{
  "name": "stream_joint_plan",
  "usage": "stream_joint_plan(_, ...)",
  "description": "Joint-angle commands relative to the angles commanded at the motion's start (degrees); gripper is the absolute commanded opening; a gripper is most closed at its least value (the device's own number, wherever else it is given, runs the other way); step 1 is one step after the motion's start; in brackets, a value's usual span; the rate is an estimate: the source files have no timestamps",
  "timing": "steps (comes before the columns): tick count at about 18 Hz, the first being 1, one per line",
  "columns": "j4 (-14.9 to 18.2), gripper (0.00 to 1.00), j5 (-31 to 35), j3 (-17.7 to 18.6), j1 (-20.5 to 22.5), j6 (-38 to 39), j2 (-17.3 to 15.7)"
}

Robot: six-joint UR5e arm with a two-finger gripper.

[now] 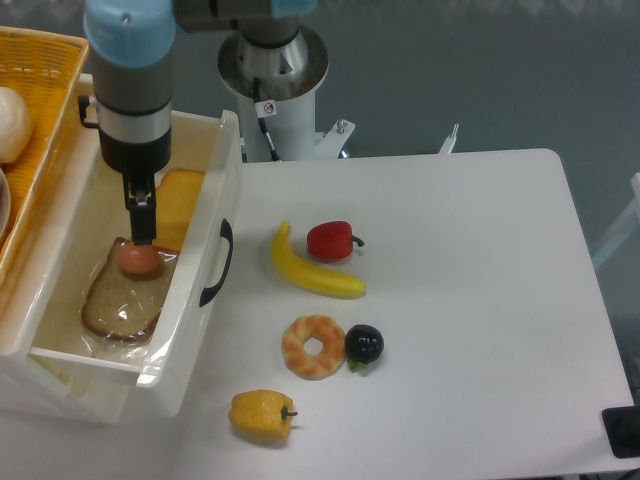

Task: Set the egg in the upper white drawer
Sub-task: 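Open the gripper, release the egg, and raise out of the drawer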

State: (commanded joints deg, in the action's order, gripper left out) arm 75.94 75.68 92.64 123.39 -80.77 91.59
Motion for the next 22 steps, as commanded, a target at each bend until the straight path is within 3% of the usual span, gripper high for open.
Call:
stream_joint_plan(4,0.0,1.00,-3.9,0.1,2.9,4.7,-1.8)
stream_joint_plan(7,0.0,1.00,-4.0,-0.3,4.5,13.9,-3.1)
stream_joint_plan(12,0.0,1.00,-3.8,-1.1,6.1,20.0,-2.8)
stream_joint_plan(15,0.0,1.00,-3.8,-1.1,8.6,28.0,-2.6)
stream_joint_plan(18,-1.8,1.00,-1.9,-1.1,8.6,31.1,-1.7)
stream_joint_plan(22,-4.6,1.00,3.9,-1.3,8.8,30.8,2.1)
